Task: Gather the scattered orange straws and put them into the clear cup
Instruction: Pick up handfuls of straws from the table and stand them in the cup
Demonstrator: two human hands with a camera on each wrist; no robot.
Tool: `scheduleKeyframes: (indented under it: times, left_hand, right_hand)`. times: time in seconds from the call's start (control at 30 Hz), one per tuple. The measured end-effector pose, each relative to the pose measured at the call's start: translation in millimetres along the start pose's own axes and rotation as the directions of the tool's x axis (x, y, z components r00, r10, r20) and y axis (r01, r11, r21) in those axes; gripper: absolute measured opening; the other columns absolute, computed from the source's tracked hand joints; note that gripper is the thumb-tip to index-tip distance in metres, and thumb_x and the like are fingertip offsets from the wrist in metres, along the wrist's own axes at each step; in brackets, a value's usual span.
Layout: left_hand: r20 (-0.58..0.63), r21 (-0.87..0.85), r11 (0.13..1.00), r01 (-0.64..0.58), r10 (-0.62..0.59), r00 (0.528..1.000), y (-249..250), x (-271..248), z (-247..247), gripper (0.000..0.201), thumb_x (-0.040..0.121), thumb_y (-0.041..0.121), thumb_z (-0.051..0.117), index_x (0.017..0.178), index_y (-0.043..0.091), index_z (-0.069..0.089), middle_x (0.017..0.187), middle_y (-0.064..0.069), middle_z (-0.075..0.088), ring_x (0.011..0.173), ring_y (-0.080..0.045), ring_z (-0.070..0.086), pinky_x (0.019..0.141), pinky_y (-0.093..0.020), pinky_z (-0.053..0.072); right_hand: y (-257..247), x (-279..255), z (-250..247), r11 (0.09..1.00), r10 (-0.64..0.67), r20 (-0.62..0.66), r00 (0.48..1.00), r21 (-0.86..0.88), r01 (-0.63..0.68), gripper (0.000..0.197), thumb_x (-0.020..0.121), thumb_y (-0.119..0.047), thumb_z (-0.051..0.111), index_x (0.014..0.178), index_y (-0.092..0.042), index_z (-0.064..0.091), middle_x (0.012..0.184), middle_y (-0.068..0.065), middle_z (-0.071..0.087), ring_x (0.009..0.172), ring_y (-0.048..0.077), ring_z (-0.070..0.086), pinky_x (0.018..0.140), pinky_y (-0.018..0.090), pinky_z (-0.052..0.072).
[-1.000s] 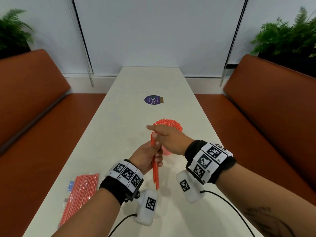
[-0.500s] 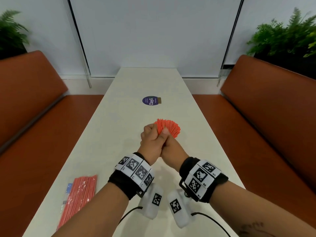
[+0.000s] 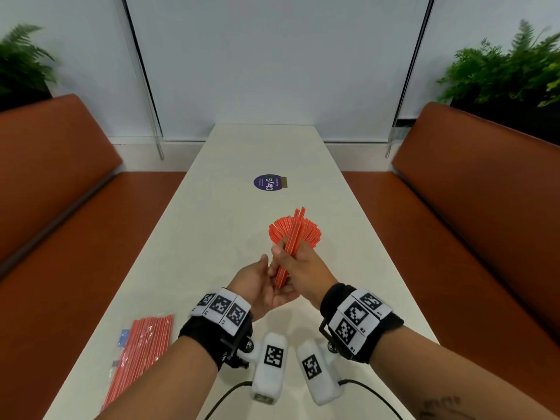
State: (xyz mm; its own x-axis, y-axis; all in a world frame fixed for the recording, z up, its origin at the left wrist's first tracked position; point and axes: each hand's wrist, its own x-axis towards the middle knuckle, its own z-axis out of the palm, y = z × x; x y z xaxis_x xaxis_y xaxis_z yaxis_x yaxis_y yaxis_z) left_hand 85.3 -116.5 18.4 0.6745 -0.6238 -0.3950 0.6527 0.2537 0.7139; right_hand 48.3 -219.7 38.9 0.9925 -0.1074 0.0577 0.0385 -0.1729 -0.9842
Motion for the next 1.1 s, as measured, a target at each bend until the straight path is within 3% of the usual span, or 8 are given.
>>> scheduleKeyframes:
  times: [0.2, 0.37, 0.63, 0.73, 0.83, 0.93, 1.03, 1.1]
  left_hand:
    - [-0.007, 0.141, 0.99, -0.019, 0.02, 1.0, -5, 6, -11, 0.049, 0.098, 0.044, 0.022, 0.118, 0.011, 0.051, 0.093, -0.008, 0.058, 0.064, -0.014, 0.059, 0.055, -0.023, 0.056]
    - [-0.007, 0.292, 0.954, -0.064, 0.069, 0.998, -9, 4, -23, 0.028, 0.095, 0.032, 0.039, 0.083, 0.012, 0.053, 0.07, -0.001, 0.045, 0.042, -0.003, 0.043, 0.043, -0.016, 0.043]
    - [0.038, 0.29, 0.955, -0.067, 0.058, 0.998, -7, 9, -10, 0.024, 0.095, 0.027, 0.041, 0.084, 0.011, 0.054, 0.07, 0.0, 0.046, 0.041, -0.003, 0.04, 0.041, -0.014, 0.039]
    - [0.051, 0.296, 0.952, -0.079, 0.067, 0.996, -7, 9, -10, 0.022, 0.096, 0.023, 0.041, 0.085, 0.01, 0.055, 0.068, 0.0, 0.043, 0.041, -0.002, 0.036, 0.04, -0.013, 0.035]
    - [0.054, 0.3, 0.949, -0.096, 0.083, 0.995, -5, 7, -13, 0.025, 0.096, 0.021, 0.04, 0.086, 0.008, 0.059, 0.067, 0.001, 0.044, 0.041, -0.002, 0.036, 0.04, -0.012, 0.034]
    - [0.052, 0.296, 0.95, -0.101, 0.09, 0.995, -3, 5, -13, 0.026, 0.096, 0.021, 0.04, 0.087, 0.007, 0.061, 0.067, 0.001, 0.045, 0.042, -0.002, 0.037, 0.04, -0.013, 0.034]
    - [0.03, 0.29, 0.953, -0.085, 0.08, 0.996, -5, 4, -15, 0.025, 0.095, 0.022, 0.042, 0.09, 0.006, 0.061, 0.068, 0.001, 0.044, 0.043, -0.002, 0.038, 0.04, -0.013, 0.035]
    - [-0.002, 0.265, 0.961, -0.083, 0.086, 0.996, -7, 4, -18, 0.023, 0.095, 0.021, 0.043, 0.089, 0.006, 0.059, 0.07, 0.0, 0.043, 0.041, -0.002, 0.038, 0.039, -0.013, 0.035]
  right_hand:
    - [14, 2, 1, 0.955, -0.115, -0.039, 0.993, -0.28, 0.1, 0.018, 0.088, -0.046, 0.043, 0.076, -0.035, 0.048, 0.084, 0.002, 0.052, 0.083, 0.019, 0.053, 0.079, 0.032, 0.046]
    - [9, -9, -17, 0.986, -0.05, 0.076, 0.996, -0.158, 0.061, 0.019, 0.096, -0.017, 0.047, 0.085, -0.005, 0.055, 0.065, -0.006, 0.049, 0.05, -0.007, 0.048, 0.051, 0.006, 0.039]
    - [-1, 0, -31, 0.996, 0.008, -0.001, 1.0, -0.086, -0.008, 0.014, 0.089, -0.011, 0.058, 0.075, -0.015, 0.055, 0.043, -0.012, 0.051, 0.038, 0.0, 0.044, 0.041, 0.014, 0.035]
    - [-2, 0, -32, 0.996, -0.002, -0.078, 0.997, -0.094, -0.005, 0.013, 0.085, -0.018, 0.065, 0.094, -0.017, 0.056, 0.074, -0.003, 0.061, 0.061, 0.009, 0.054, 0.051, 0.02, 0.041]
    - [-7, 2, -38, 0.976, -0.163, -0.335, 0.928, -0.194, 0.101, 0.056, 0.087, -0.034, 0.06, 0.135, -0.017, 0.036, 0.123, -0.003, 0.047, 0.104, 0.007, 0.051, 0.085, 0.024, 0.044]
    - [-16, -1, -42, 0.86, -0.382, -0.253, 0.889, -0.449, 0.242, 0.064, 0.093, -0.042, 0.04, 0.147, -0.014, 0.02, 0.148, 0.001, 0.031, 0.134, 0.011, 0.033, 0.109, 0.028, 0.031]
    - [-15, -5, -37, 0.774, -0.281, -0.006, 0.96, -0.593, 0.222, 0.052, 0.098, -0.032, 0.038, 0.145, -0.015, 0.027, 0.144, 0.002, 0.04, 0.132, 0.013, 0.039, 0.108, 0.025, 0.034]
    - [-13, -7, -36, 0.898, -0.223, -0.048, 0.974, -0.398, 0.186, 0.064, 0.094, -0.028, 0.049, 0.148, -0.02, 0.017, 0.139, -0.005, 0.04, 0.128, 0.008, 0.041, 0.094, 0.005, 0.035]
